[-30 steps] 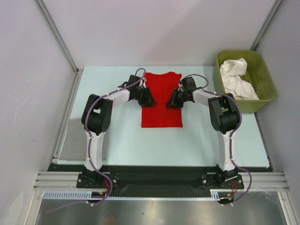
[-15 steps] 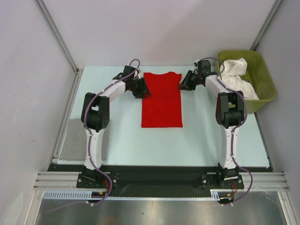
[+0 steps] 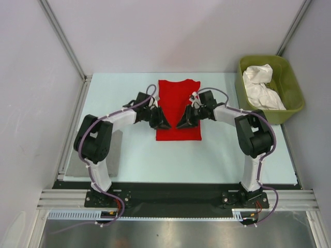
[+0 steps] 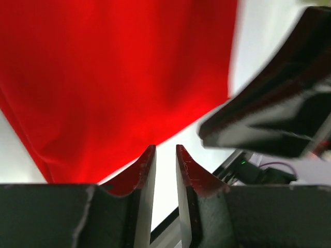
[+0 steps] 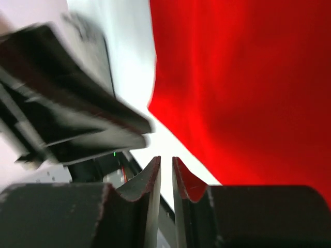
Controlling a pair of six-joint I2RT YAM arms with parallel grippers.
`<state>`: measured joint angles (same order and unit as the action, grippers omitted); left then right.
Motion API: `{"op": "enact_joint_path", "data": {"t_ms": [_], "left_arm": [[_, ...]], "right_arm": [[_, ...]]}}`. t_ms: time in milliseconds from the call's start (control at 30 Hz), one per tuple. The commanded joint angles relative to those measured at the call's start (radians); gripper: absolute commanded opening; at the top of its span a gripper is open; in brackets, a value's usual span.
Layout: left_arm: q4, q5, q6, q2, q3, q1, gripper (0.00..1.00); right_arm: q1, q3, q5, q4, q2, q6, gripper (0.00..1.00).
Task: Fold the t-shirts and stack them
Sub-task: Fold the tshirt
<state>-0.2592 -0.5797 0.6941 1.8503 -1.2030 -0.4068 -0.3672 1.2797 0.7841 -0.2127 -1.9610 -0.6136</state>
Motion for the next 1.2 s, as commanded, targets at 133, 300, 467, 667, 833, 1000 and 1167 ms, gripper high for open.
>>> {"op": "enact_joint_path", "data": {"t_ms": [133, 300, 467, 667, 833, 1000, 1167], "left_arm": [[0.097, -0.016, -0.036, 0.119, 0.083, 0.014, 0.25], [0.098, 0.009, -0.090, 0.094, 0.203, 0.066, 0.24], [0.058, -0.011, -0.136, -0.058, 0.293, 0.072, 0.27], [-0.023, 0.006, -0.160, -0.206, 0.263, 0.074, 0.28], [0.026, -0.029, -0.113, -0.143, 0.195, 0.071, 0.29], [0.231, -0.112, 0.023, 0.045, 0.135, 0.071, 0.28], [0.359, -0.144, 0.096, 0.185, -0.018, 0.068, 0.29]], "right_arm": [[0.033, -0.077, 0.099, 0.092, -0.056, 0.026, 0.17], [0.125, -0.241, 0.113, 0.101, -0.010, 0.069, 0.17], [0.272, -0.411, 0.109, 0.085, 0.094, 0.112, 0.17], [0.318, -0.462, 0.090, -0.007, 0.269, 0.129, 0.17], [0.242, -0.340, 0.073, 0.012, 0.263, 0.061, 0.18], [0.125, -0.165, 0.086, 0.148, 0.079, -0.015, 0.21], [0.097, -0.068, 0.150, 0.405, -0.116, -0.193, 0.25]]}}
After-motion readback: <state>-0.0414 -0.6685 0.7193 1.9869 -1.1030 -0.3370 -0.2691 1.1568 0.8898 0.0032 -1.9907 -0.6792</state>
